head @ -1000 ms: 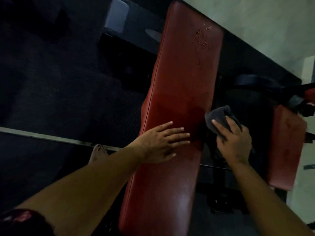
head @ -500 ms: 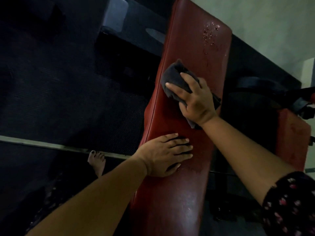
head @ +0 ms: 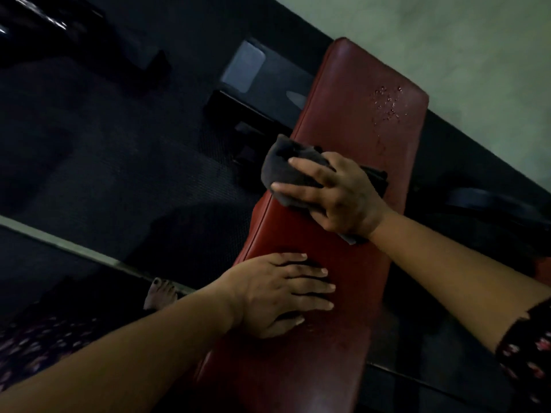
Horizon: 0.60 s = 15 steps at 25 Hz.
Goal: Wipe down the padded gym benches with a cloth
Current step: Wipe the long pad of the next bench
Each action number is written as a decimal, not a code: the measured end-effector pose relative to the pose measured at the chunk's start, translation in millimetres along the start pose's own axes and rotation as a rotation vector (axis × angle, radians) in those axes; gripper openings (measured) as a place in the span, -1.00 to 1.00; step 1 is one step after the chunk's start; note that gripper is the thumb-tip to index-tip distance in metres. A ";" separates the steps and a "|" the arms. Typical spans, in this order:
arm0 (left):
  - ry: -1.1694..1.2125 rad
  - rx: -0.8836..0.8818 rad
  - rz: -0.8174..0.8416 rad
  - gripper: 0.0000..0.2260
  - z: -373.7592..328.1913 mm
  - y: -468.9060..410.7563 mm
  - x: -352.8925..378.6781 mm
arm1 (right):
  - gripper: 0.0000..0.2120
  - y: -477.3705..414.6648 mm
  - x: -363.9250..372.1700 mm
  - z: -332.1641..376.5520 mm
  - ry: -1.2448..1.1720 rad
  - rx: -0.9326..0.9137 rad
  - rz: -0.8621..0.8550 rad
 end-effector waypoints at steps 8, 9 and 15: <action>-0.095 -0.040 0.104 -0.55 -2.9 -1.4 -7.0 | -0.59 71.2 -28.7 -1.7 -0.037 0.289 -0.073; -0.101 -0.061 0.080 -0.56 -6.7 -3.6 -10.6 | -0.59 97.1 -32.2 -0.7 -0.026 0.347 -0.091; -0.194 -0.150 -0.018 -0.53 9.0 -87.4 -25.6 | -0.33 206.8 -37.0 1.3 0.029 0.755 -0.124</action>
Point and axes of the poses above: each hand's wrist, its own y-axis away from the middle knuckle, its own x-axis out of the palm, z = x × y, the point moved 7 cm from there along -y, towards the middle knuckle, and after that the axes turned 11 degrees about -x, right-handed, at the moved point
